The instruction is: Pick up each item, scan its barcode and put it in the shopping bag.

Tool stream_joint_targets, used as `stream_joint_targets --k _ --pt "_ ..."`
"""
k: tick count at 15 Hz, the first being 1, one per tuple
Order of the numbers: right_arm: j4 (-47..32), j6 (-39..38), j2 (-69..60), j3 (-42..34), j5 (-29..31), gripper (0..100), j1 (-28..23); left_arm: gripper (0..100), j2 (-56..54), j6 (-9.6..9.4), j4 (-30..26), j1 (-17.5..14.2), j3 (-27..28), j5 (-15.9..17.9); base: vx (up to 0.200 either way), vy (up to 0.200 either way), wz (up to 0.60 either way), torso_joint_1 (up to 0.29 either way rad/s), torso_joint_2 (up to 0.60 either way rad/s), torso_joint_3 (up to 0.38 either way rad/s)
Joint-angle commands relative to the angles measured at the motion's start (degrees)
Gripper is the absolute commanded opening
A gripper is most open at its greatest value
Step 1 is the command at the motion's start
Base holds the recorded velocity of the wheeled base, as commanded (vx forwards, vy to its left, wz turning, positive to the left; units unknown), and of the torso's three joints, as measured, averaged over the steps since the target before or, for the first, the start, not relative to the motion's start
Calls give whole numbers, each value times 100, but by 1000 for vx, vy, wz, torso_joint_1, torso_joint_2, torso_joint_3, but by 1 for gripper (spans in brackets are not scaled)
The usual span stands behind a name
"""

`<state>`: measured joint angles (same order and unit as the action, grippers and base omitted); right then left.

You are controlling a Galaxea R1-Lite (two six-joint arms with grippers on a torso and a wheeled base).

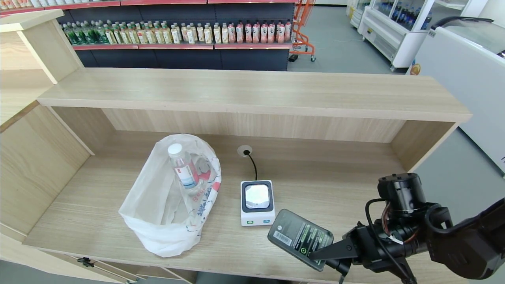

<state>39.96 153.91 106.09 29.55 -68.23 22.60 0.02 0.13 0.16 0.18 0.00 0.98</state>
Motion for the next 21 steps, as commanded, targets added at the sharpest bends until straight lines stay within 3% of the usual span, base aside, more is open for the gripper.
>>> stream_joint_targets --k 1,21 --pt "-6 8 104 112 -15 0 236 100 6 4 2 -1 0 -1 0 0 0 0 0 0" --pt "-41 -229 790 578 -120 0 772 100 6 4 2 -1 0 -1 0 0 0 0 0 0"
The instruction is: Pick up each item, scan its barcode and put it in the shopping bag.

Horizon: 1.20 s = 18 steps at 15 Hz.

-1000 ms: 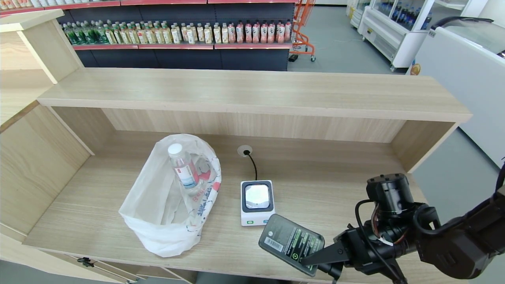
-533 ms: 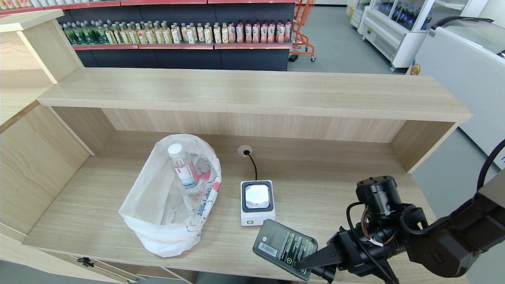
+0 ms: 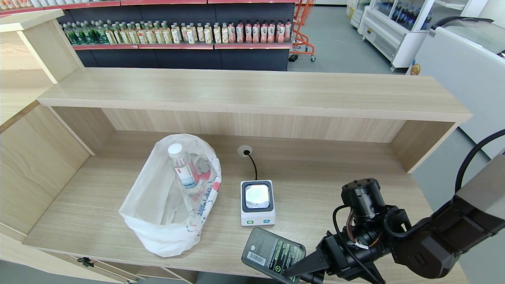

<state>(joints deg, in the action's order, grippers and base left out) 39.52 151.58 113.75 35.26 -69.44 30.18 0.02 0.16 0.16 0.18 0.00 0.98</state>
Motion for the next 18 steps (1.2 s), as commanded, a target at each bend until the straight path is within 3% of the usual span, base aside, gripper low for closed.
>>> stream_joint_targets --k 1,18 --pt "3 3 24 8 0 0 23 100 6 2 2 -1 0 -1 0 0 0 0 0 0" --pt "-6 3 16 34 -8 0 49 100 6 2 2 -1 0 -1 0 0 0 0 0 0"
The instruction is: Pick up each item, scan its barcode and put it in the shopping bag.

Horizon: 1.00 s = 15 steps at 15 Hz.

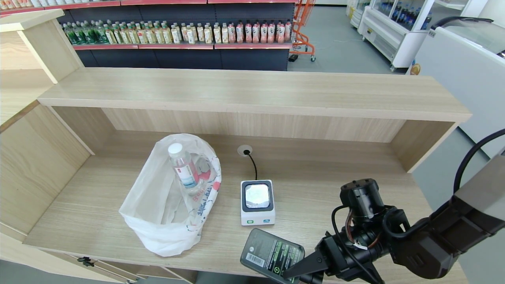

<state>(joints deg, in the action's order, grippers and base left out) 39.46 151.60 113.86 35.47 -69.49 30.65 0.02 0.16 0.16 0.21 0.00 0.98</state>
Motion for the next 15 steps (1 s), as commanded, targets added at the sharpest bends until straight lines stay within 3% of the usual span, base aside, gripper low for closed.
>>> stream_joint_targets --k 1,8,10,12,13,14,15 --pt "0 1 5 21 -12 0 47 100 6 2 2 -3 0 -1 0 0 0 0 0 0" --pt "-9 -131 31 276 -21 0 205 100 6 2 2 -3 0 -1 0 0 0 0 0 0" --pt "0 -1247 -444 276 -4 0 82 100 6 2 2 -3 0 -1 0 0 0 0 0 0" --pt "9 -3594 -1217 -14 480 0 -164 100 6 2 2 -3 0 -1 0 0 0 0 0 0" --pt "18 -4174 -1498 -208 814 0 -410 100 6 2 2 -3 0 -1 0 0 0 0 0 0" --pt "-26 -4754 -1885 -471 972 0 -1043 100 6 2 2 -3 0 -1 0 0 0 0 0 0" --pt "-184 -4859 -2070 -550 823 0 -1316 100 6 2 2 -3 0 -1 0 0 0 0 0 0"
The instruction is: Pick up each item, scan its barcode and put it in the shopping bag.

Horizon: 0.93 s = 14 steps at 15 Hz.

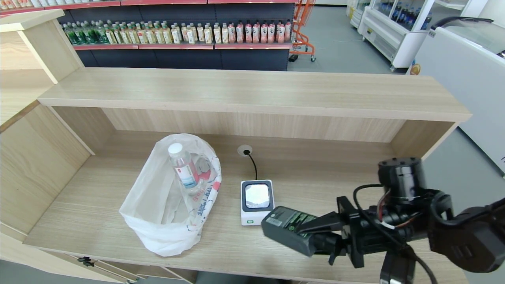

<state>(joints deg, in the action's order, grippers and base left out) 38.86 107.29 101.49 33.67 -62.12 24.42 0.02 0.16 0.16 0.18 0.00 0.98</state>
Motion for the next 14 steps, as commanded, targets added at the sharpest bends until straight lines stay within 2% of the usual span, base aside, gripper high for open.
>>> stream_joint_targets --k 1,2,3,4,6,7,9,11,12,13,14 --pt "-274 -455 -894 -379 7 0 -772 100 6 2 2 -1 0 -1 0 0 0 0 0 0" --pt "-898 -384 -1061 -370 -292 0 -1097 100 6 2 2 -1 0 -1 0 0 0 0 0 0" --pt "-1223 -498 -1114 -300 -388 0 -1194 100 6 2 2 -1 0 -1 0 0 0 0 0 0" --pt "-1452 -1026 -1201 -71 -388 0 -1352 100 6 2 2 -1 0 -1 0 0 0 0 0 0" --pt "-1505 -3416 -1808 527 -309 0 -1255 100 6 2 2 -1 0 -1 0 0 0 0 0 0" --pt "-1425 -4111 -1922 694 25 0 -1255 100 6 2 2 -1 0 -1 0 0 0 0 0 0" --pt "-1320 -6774 -1984 773 772 0 -1264 100 6 2 2 -1 0 -1 0 0 0 0 0 0" --pt "-1241 -8734 -1922 737 1334 0 -1097 100 6 2 2 -1 0 -1 0 0 0 0 0 0" --pt "-1083 -10580 -1738 808 1809 0 -745 100 6 2 2 -1 0 -1 0 0 0 0 0 0" --pt "-1083 -10580 -1738 808 1809 0 -745 100 6 2 2 -1 0 -1 0 0 0 0 0 0" --pt "-265 -12619 -1245 896 2785 0 -315 100 6 2 2 -1 0 -1 0 0 0 0 0 0"
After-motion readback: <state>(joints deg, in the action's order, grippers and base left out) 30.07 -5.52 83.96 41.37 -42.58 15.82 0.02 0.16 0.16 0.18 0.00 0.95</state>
